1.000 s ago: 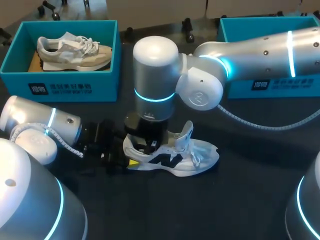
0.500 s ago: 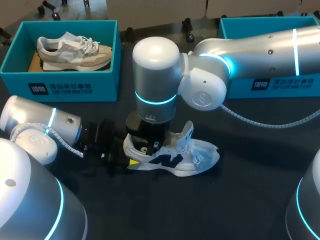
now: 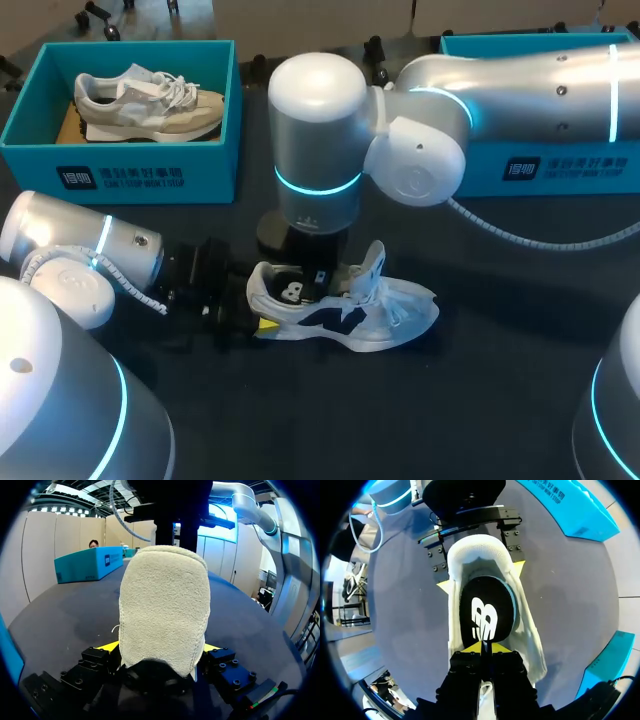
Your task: Take the shoe out of the shoebox, open the shoe tongue, remove and reinsert the insole, then place the shoe into the shoebox
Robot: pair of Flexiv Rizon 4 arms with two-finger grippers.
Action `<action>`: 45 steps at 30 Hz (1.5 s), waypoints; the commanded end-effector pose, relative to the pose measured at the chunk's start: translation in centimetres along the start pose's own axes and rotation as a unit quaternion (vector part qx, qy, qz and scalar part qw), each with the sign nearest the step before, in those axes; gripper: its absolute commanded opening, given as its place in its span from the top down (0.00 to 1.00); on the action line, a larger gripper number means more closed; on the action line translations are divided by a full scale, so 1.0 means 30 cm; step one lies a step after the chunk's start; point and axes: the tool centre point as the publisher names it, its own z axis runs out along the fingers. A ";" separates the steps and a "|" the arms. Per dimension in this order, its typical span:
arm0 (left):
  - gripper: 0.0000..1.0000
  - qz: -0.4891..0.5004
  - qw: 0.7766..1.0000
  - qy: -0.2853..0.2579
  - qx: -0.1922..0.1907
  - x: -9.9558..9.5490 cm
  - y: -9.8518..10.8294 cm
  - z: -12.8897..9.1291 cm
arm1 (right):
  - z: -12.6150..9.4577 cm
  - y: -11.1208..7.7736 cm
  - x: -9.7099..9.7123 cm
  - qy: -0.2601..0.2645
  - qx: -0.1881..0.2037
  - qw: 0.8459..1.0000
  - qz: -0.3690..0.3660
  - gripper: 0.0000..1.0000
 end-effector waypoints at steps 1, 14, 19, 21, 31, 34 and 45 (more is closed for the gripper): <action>1.00 -0.001 1.000 0.000 -0.002 -0.010 0.004 0.003 | -0.019 -0.021 0.000 -0.001 0.001 1.000 0.000 1.00; 1.00 -0.001 1.000 0.000 -0.002 -0.010 0.004 0.003 | -0.103 -0.011 -0.004 -0.029 -0.007 1.000 0.004 1.00; 1.00 -0.001 1.000 0.000 -0.002 -0.010 0.004 0.003 | -0.118 0.041 -0.018 -0.034 -0.020 0.999 -0.008 1.00; 1.00 -0.001 1.000 0.000 -0.002 -0.010 0.004 0.003 | -0.119 0.061 -0.025 -0.033 -0.026 0.999 -0.015 1.00; 1.00 -0.001 1.000 0.000 -0.002 -0.010 0.004 0.003 | -0.128 0.136 -0.051 -0.030 -0.048 0.998 -0.039 1.00; 1.00 -0.001 1.000 0.000 -0.002 -0.010 0.004 0.003 | -0.127 0.142 -0.050 -0.026 -0.053 0.997 -0.042 1.00; 1.00 -0.001 1.000 0.000 -0.002 -0.010 0.004 0.003 | -0.142 0.149 -0.033 -0.017 -0.075 0.996 -0.041 0.22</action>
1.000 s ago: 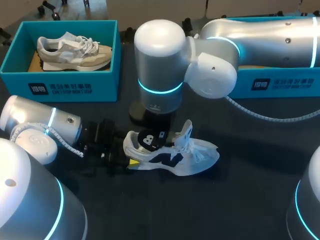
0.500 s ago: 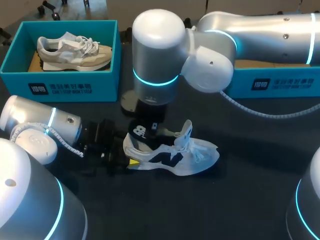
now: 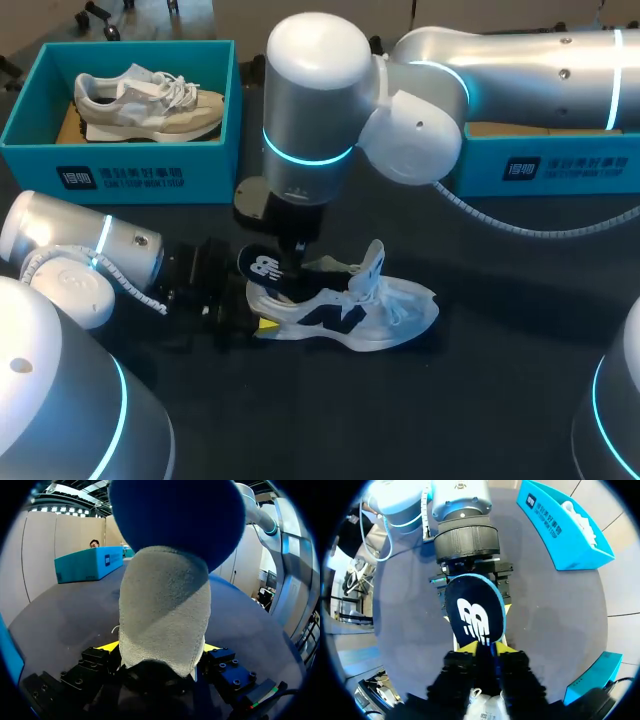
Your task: Take the shoe out of the shoebox, open the shoe tongue, remove and reinsert the insole, then place the shoe into the shoebox
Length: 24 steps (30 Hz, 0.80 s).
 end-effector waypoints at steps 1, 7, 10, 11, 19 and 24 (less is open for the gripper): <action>1.00 -0.001 1.000 0.000 -0.002 -0.009 0.003 0.004 | -0.008 -0.008 0.003 0.003 -0.008 1.000 0.000 0.13; 1.00 -0.001 1.000 0.000 -0.002 -0.009 0.003 0.004 | -0.029 -0.021 -0.009 0.025 -0.048 0.999 -0.004 0.00; 1.00 -0.001 1.000 0.000 -0.002 -0.009 0.003 0.004 | -0.044 -0.039 -0.020 0.034 -0.060 0.998 0.009 0.00; 1.00 -0.001 1.000 0.000 -0.002 -0.009 0.003 0.004 | -0.051 -0.042 -0.021 0.038 -0.067 0.997 0.009 0.00; 1.00 -0.001 1.000 0.000 -0.002 -0.009 0.003 0.004 | -0.051 -0.042 -0.021 0.038 -0.067 0.997 0.009 0.00; 1.00 -0.001 1.000 0.000 -0.002 -0.009 0.003 0.004 | -0.051 -0.042 -0.021 0.038 -0.067 0.997 0.009 0.00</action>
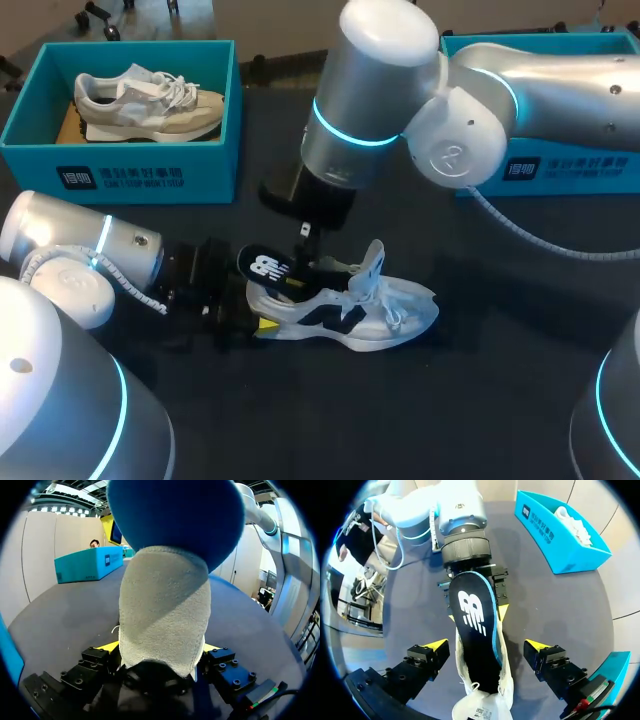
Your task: Take the shoe out of the shoebox, open the shoe tongue, remove and reinsert the insole, then place the shoe into the shoebox
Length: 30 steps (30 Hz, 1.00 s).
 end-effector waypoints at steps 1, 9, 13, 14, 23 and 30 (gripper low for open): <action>1.00 -0.001 1.000 0.000 -0.002 -0.008 0.003 0.004 | 0.001 -0.005 0.002 -0.001 -0.002 1.000 0.000 0.00; 1.00 -0.001 1.000 0.000 -0.002 -0.008 0.003 0.004 | 0.000 -0.002 -0.001 0.002 -0.010 1.000 0.000 0.00; 1.00 -0.001 1.000 0.000 -0.002 -0.008 0.003 0.004 | -0.002 0.005 -0.019 0.023 -0.027 0.999 0.006 0.00; 1.00 -0.001 1.000 0.000 -0.002 -0.008 0.003 0.004 | -0.003 0.007 -0.023 0.025 -0.032 0.999 0.004 0.00; 1.00 -0.001 1.000 0.000 -0.002 -0.008 0.003 0.004 | 0.007 0.007 -0.050 0.079 -0.067 0.995 -0.007 0.00; 1.00 -0.001 1.000 0.000 -0.002 -0.008 0.003 0.004 | 0.016 0.022 -0.034 0.109 -0.100 0.989 -0.013 0.00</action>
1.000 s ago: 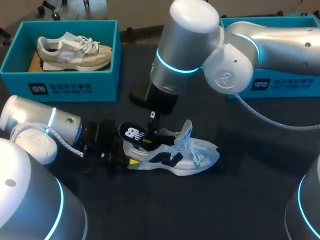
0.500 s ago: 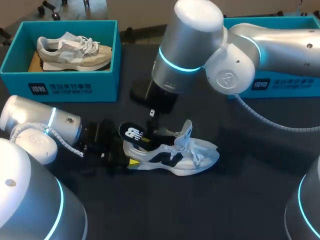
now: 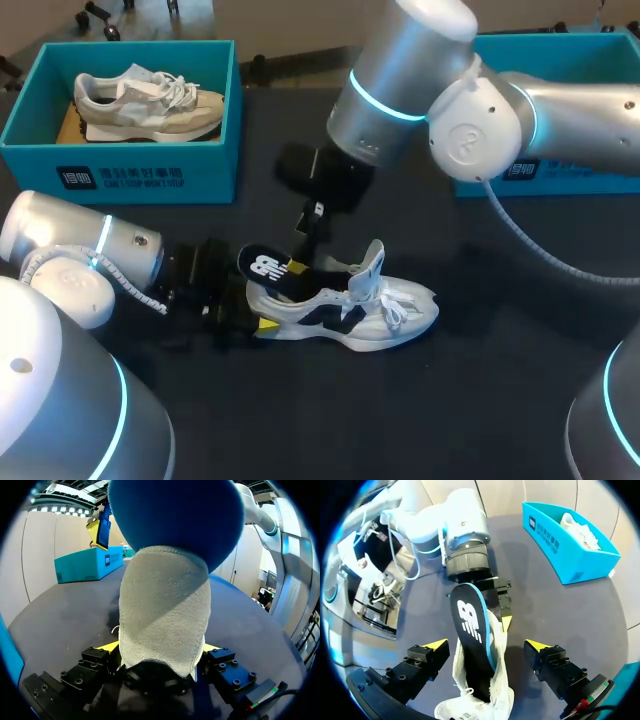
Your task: Take the shoe out of the shoebox, open the shoe tongue, remove and reinsert the insole, then place the shoe into the shoebox
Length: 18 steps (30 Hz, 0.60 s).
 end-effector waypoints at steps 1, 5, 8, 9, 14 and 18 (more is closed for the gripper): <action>1.00 -0.001 1.000 0.000 -0.002 -0.008 0.003 0.004 | 0.018 -0.010 0.002 0.016 -0.024 1.000 0.000 0.00; 1.00 -0.001 1.000 0.000 -0.002 -0.008 0.003 0.004 | 0.030 -0.001 0.010 0.034 -0.032 0.999 -0.003 0.00; 1.00 -0.001 1.000 0.000 -0.002 -0.008 0.003 0.004 | 0.037 0.007 0.012 0.045 -0.035 0.998 -0.004 0.00; 1.00 -0.001 1.000 0.000 -0.002 -0.008 0.003 0.004 | 0.040 0.011 0.013 0.048 -0.038 0.998 -0.006 0.00; 1.00 -0.001 1.000 0.000 -0.002 -0.008 0.003 0.004 | 0.053 0.027 0.021 0.068 -0.050 0.996 -0.006 0.23; 1.00 -0.001 1.000 0.000 -0.002 -0.008 0.003 0.004 | 0.067 0.029 0.034 0.079 -0.061 0.995 -0.002 0.35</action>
